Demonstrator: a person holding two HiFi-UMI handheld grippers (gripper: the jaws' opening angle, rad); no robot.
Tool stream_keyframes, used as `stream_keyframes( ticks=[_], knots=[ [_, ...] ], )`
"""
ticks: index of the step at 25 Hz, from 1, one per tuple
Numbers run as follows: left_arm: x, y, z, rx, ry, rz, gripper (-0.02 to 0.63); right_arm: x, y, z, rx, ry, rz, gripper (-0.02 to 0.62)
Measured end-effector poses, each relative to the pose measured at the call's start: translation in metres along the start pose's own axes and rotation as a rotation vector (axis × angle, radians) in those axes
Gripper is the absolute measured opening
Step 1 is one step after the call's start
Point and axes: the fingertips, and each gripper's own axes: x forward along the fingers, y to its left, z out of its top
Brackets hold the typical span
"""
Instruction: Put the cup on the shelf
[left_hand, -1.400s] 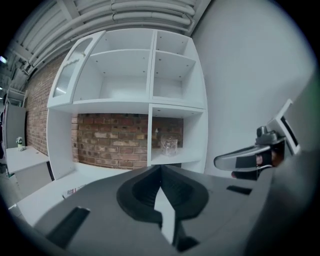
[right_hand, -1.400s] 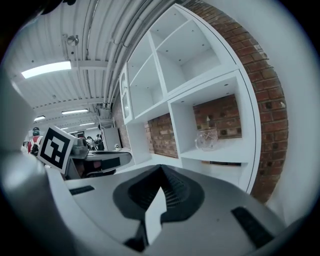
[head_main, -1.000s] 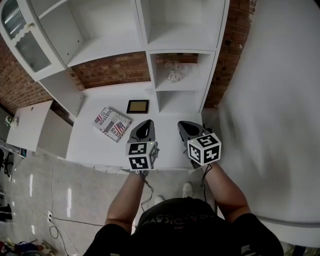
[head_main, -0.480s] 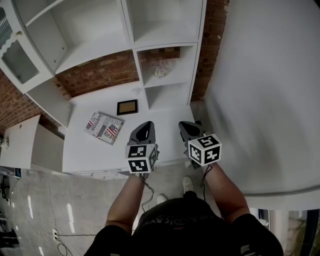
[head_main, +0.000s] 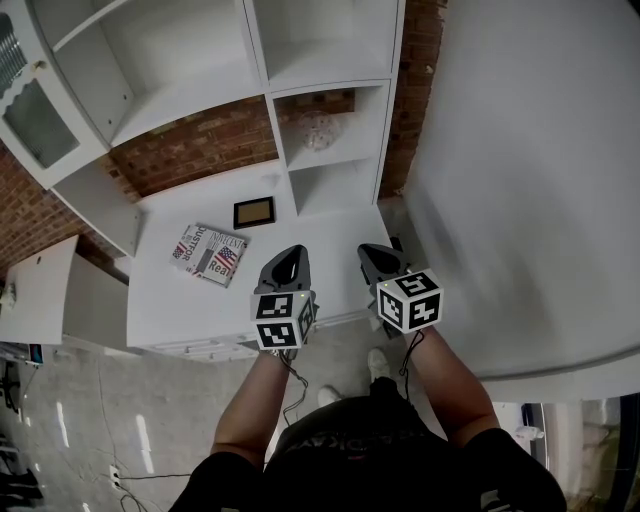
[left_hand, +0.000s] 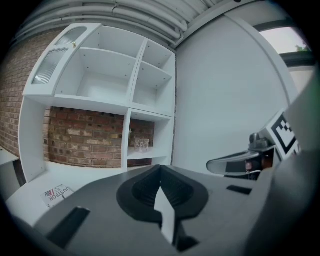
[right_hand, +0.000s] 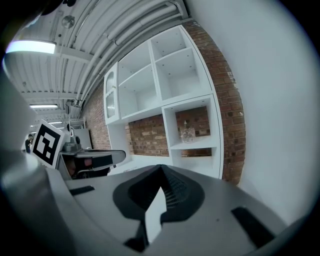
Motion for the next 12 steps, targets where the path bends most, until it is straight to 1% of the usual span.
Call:
stream_keyframes(
  ticks=[12],
  knots=[
    [-0.016,-0.001,-0.001,0.011,-0.009,-0.012,0.005,-0.009,0.013,-0.001,-0.007,-0.013,-0.013,0.000]
  ],
)
